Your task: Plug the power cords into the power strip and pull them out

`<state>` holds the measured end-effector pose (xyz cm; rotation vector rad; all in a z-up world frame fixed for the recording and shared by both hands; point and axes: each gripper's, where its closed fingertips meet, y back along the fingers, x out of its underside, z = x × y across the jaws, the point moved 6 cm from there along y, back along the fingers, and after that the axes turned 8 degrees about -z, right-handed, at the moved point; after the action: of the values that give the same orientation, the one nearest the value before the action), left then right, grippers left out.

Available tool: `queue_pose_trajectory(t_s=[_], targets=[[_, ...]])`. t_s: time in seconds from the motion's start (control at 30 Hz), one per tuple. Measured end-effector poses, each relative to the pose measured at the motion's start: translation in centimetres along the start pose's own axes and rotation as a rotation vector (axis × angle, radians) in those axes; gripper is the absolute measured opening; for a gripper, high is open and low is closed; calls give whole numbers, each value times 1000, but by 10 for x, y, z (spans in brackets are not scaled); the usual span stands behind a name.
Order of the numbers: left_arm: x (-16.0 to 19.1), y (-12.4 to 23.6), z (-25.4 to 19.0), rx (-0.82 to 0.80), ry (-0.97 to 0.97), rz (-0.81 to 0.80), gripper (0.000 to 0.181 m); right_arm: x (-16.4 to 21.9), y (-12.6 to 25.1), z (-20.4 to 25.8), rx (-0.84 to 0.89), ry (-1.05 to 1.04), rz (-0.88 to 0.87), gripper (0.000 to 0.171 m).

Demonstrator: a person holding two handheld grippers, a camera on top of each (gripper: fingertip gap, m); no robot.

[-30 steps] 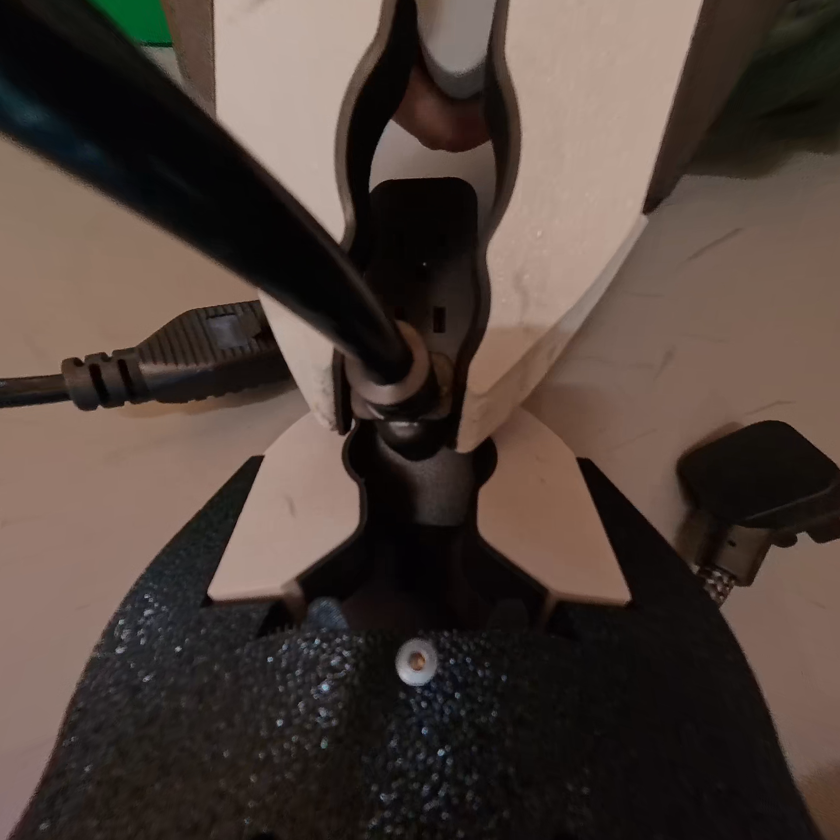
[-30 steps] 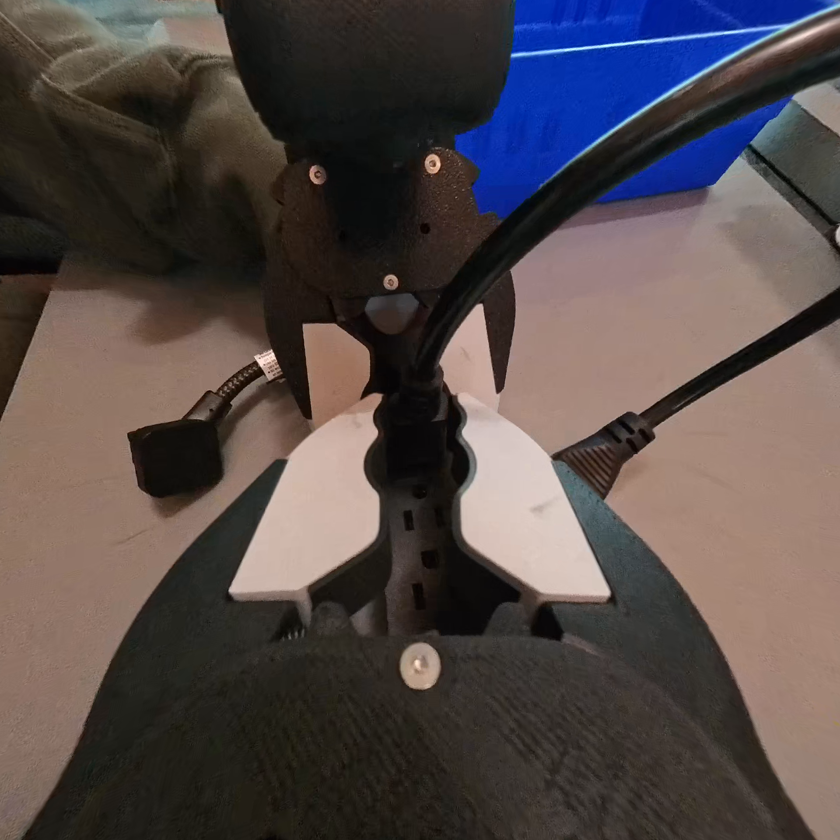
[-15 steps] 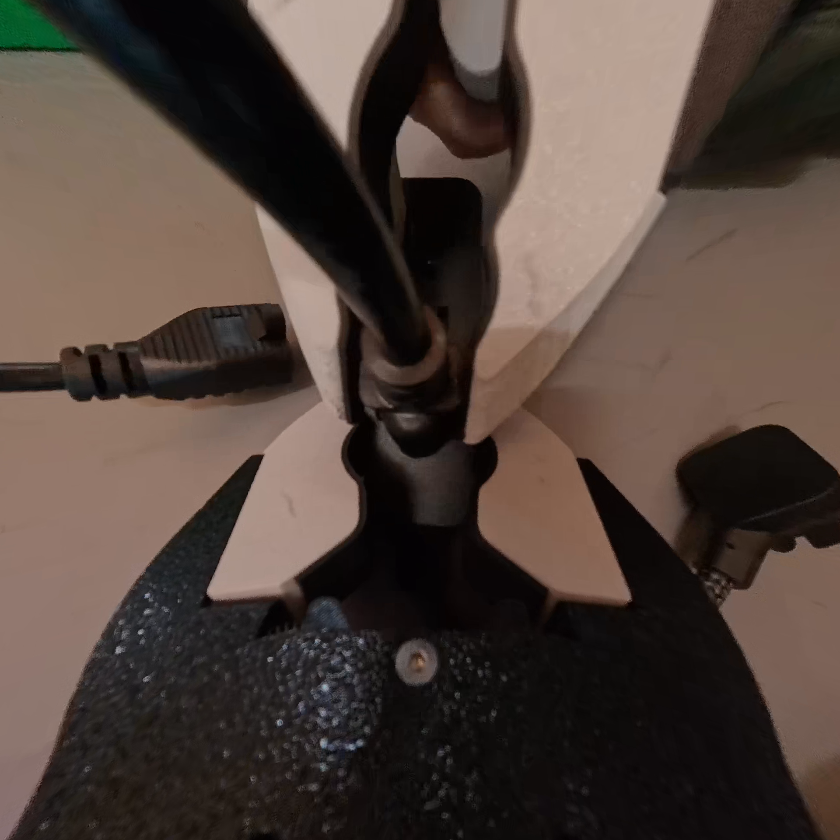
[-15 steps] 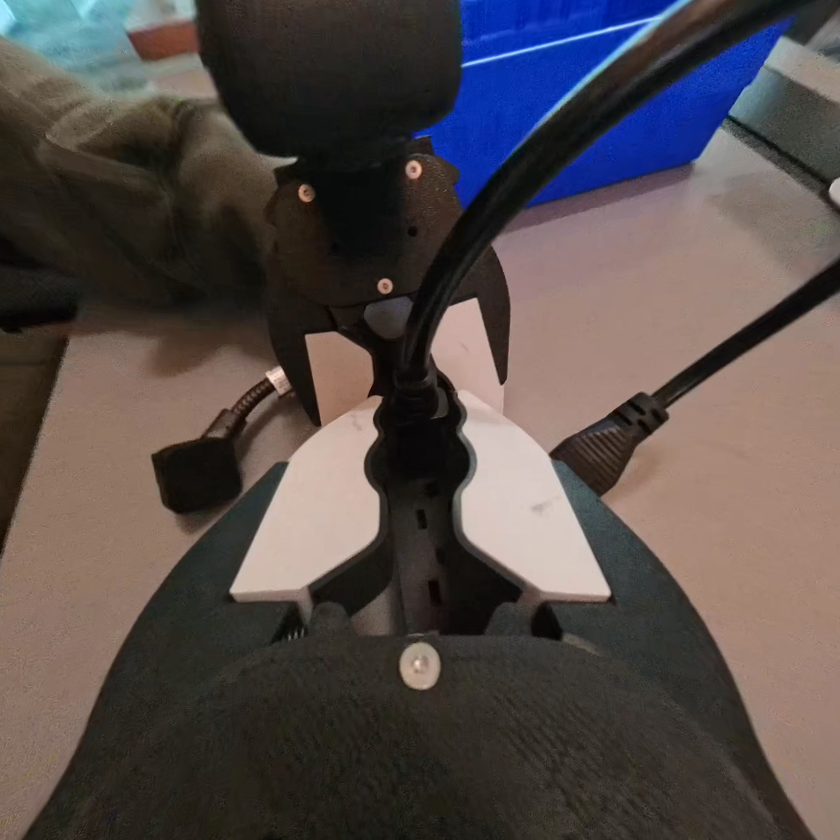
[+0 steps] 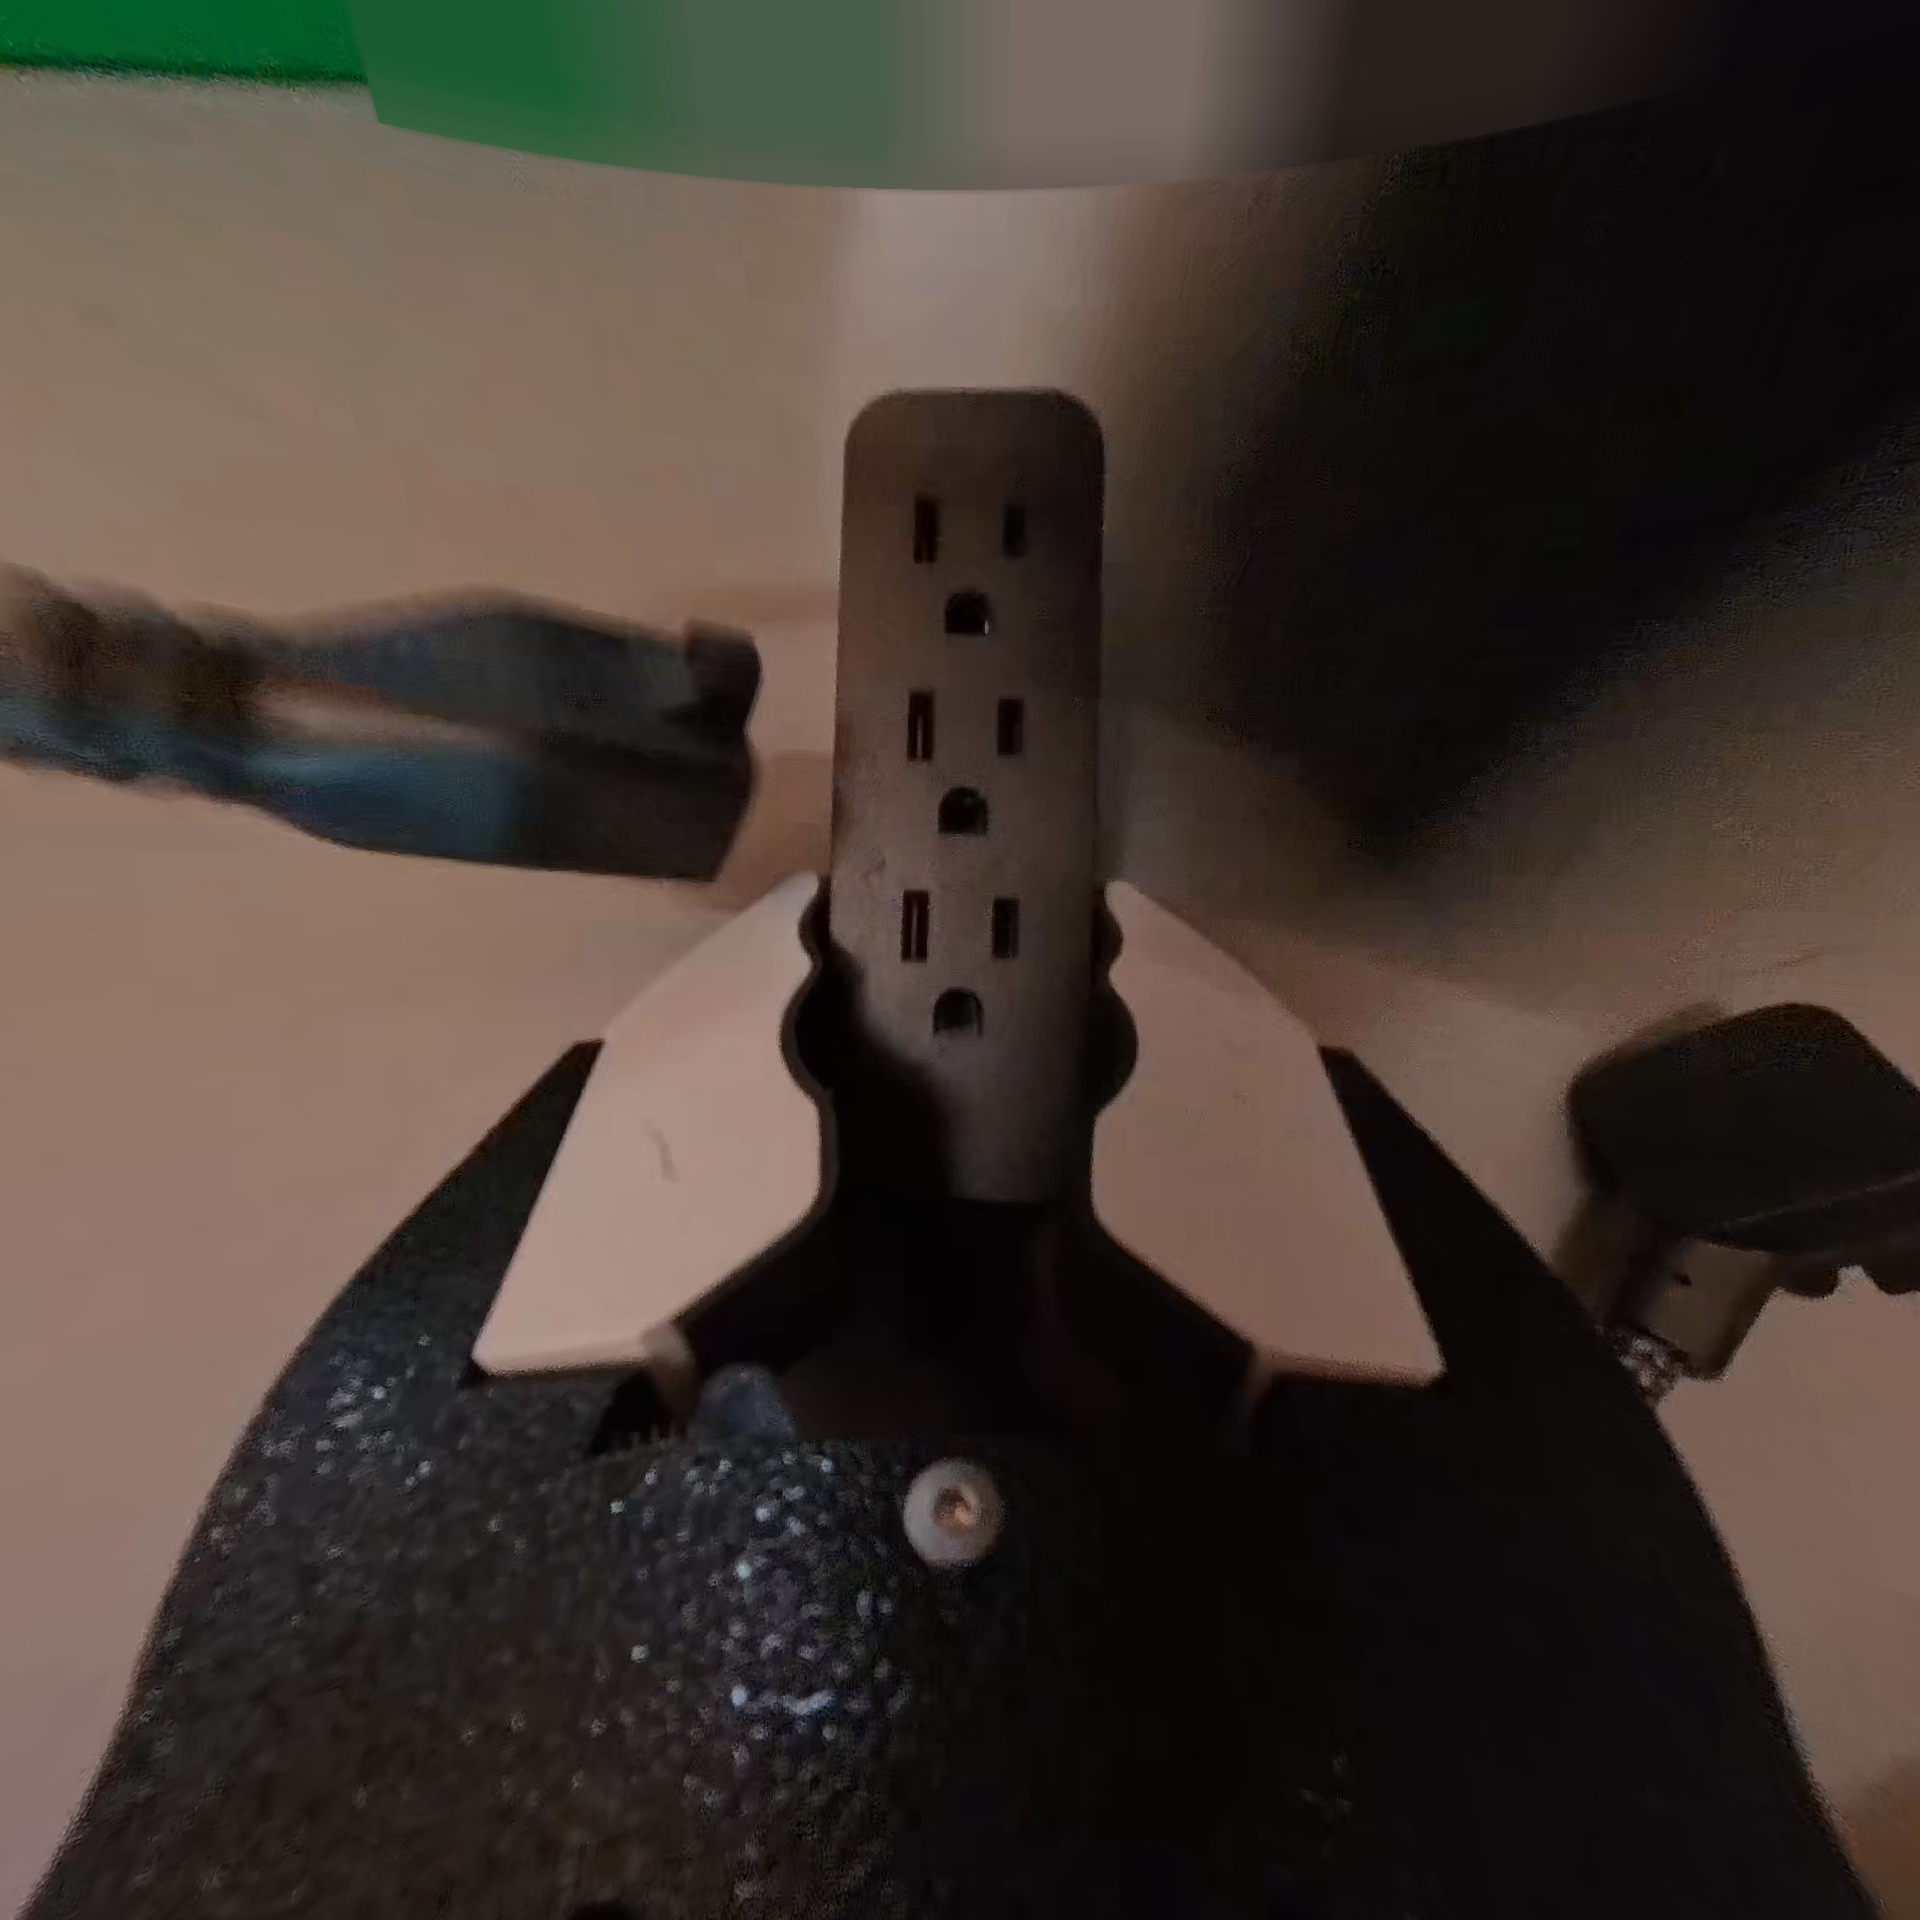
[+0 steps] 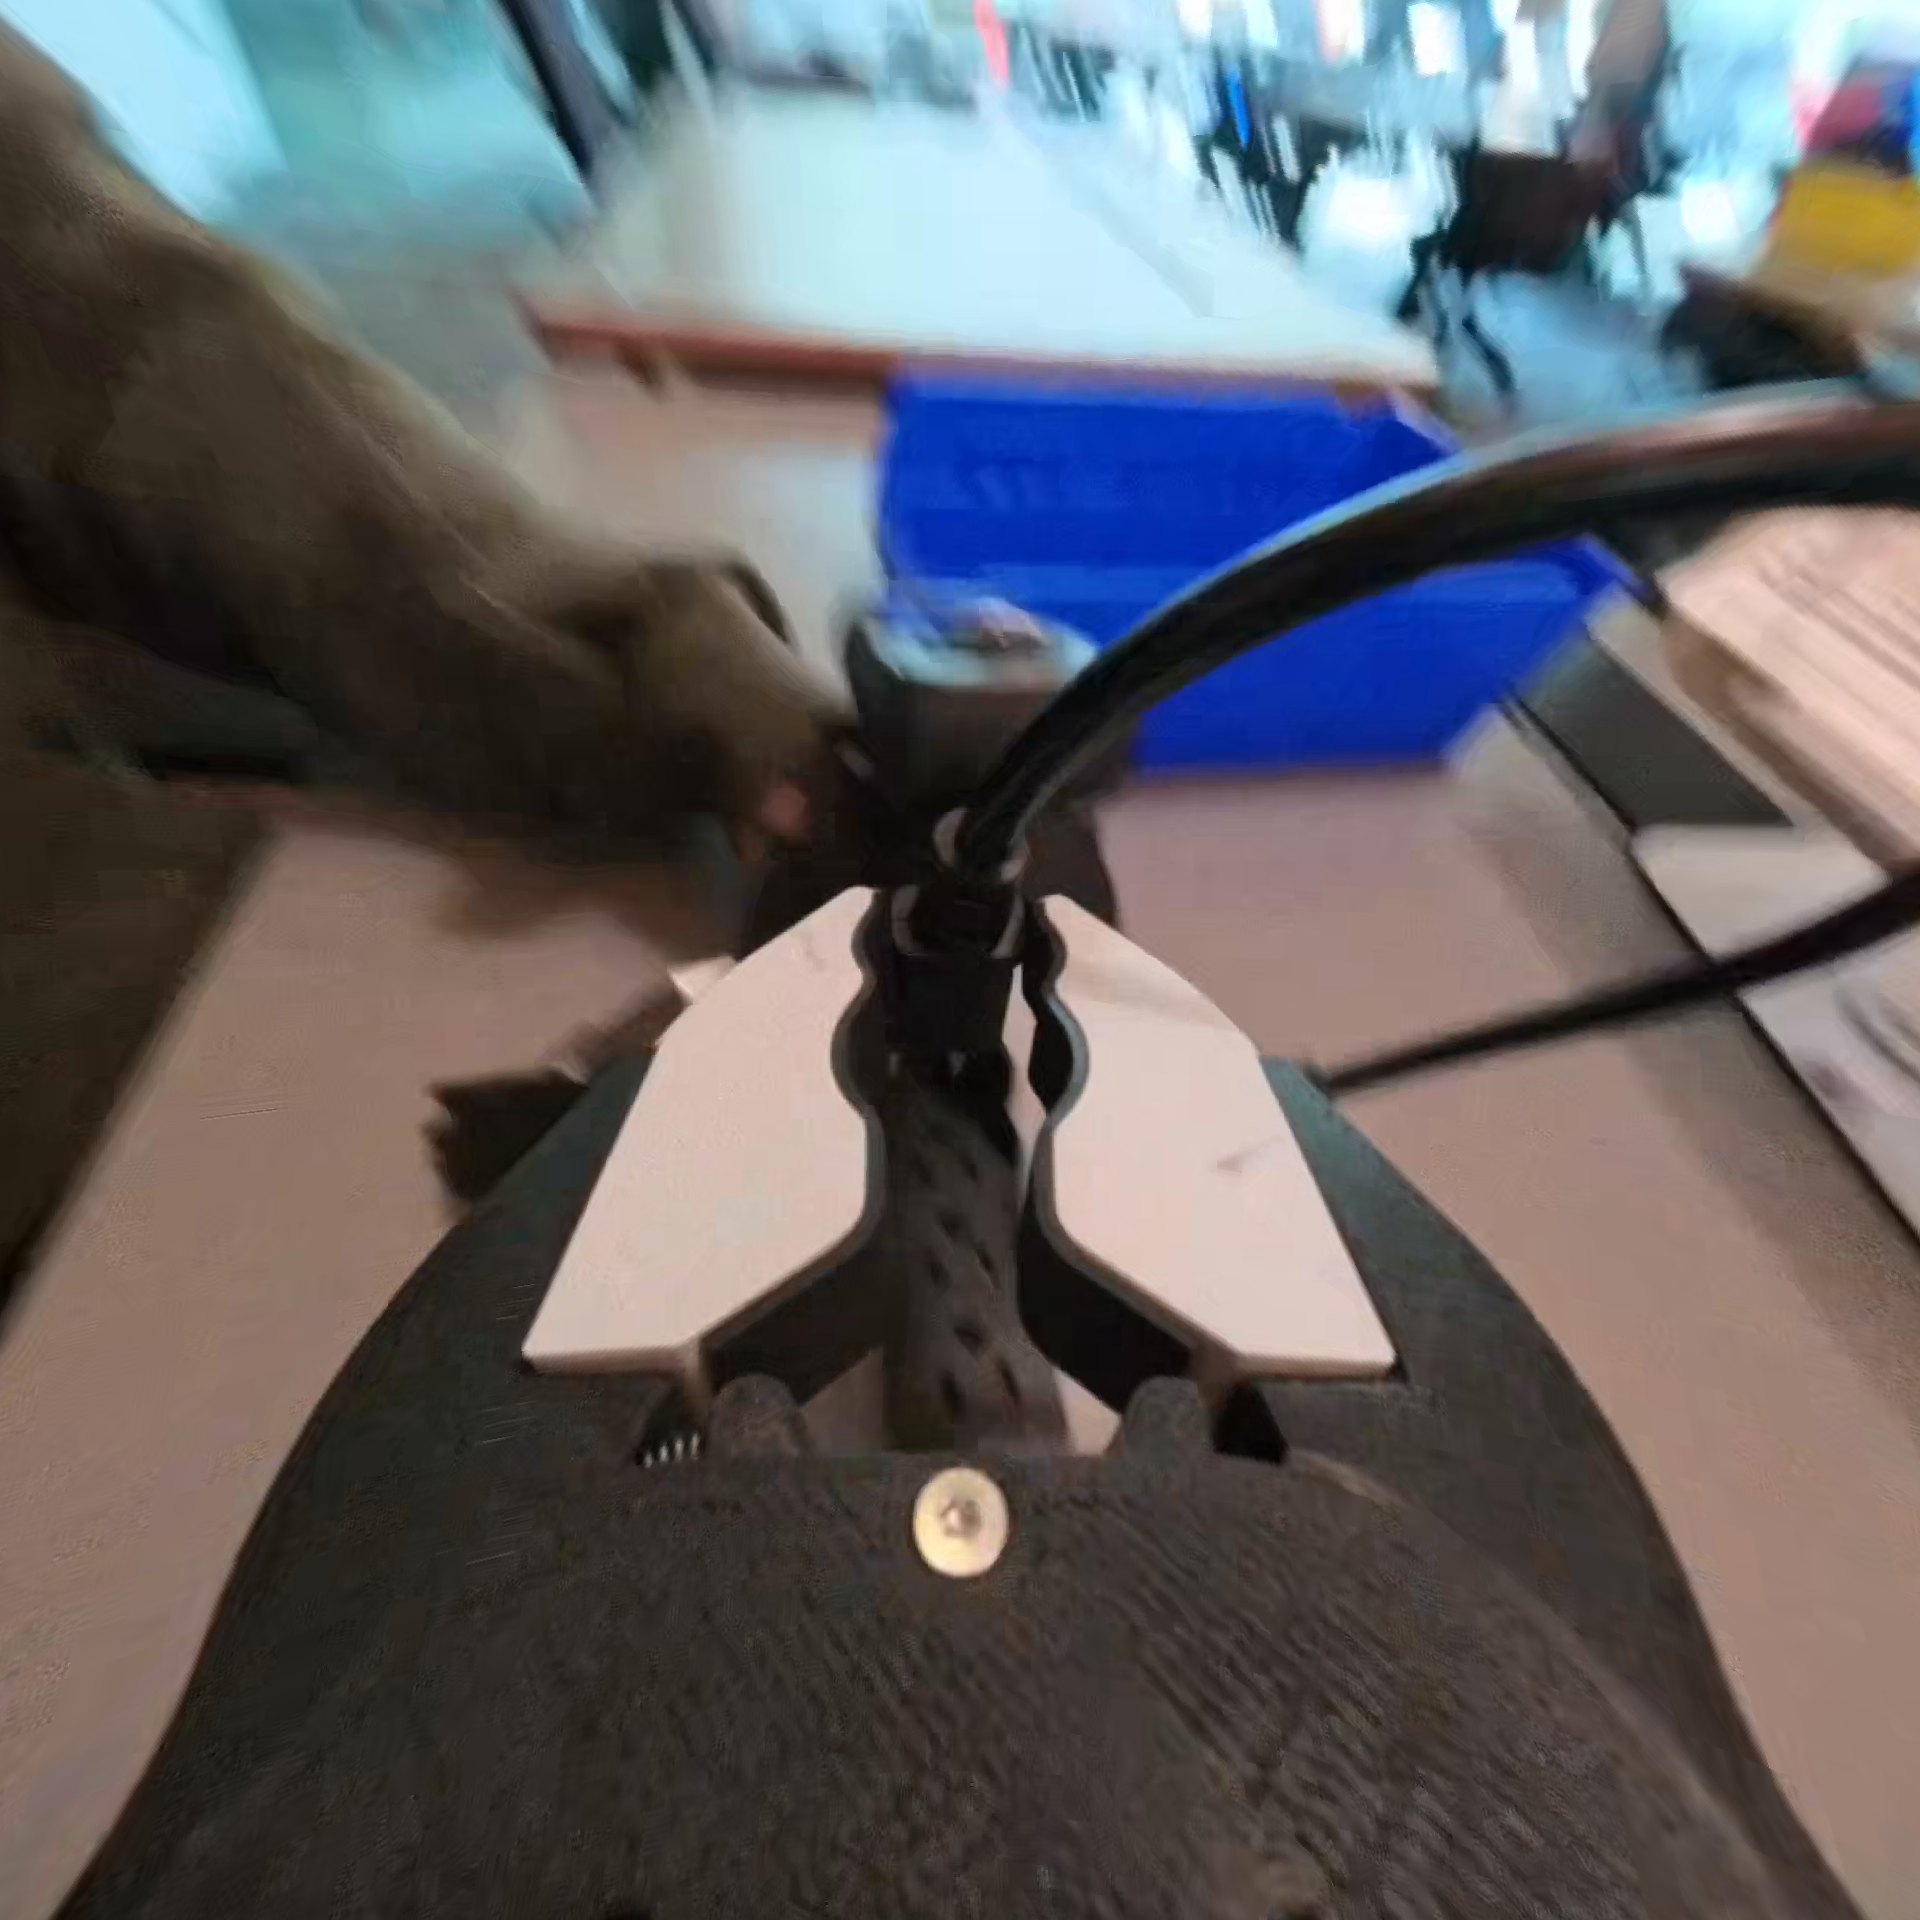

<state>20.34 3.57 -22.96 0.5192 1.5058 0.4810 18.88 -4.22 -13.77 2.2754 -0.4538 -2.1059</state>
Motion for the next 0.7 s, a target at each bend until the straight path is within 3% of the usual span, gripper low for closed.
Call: queue_pose_trajectory(t_s=[0.03, 0.13, 0.2, 0.37, 0.7], targets=[[2, -3, -1, 9, -9, 0, 45, 16, 8, -16, 101, 10, 225, 25], [7, -10, -3, 22, -17, -4, 45, 13, 23, -16, 81, -68, 163, 24], [8, -11, -2, 19, -13, -4, 44, 23, 36, -20, 159, -41, 274, 24], [10, -16, 0, 16, -10, -2, 44, 13, 59, -20, 239, 14, 309, 24], [10, -17, 3, -3, 9, 6, 49, -36, 104, -40, 358, -1, 136, 24]])
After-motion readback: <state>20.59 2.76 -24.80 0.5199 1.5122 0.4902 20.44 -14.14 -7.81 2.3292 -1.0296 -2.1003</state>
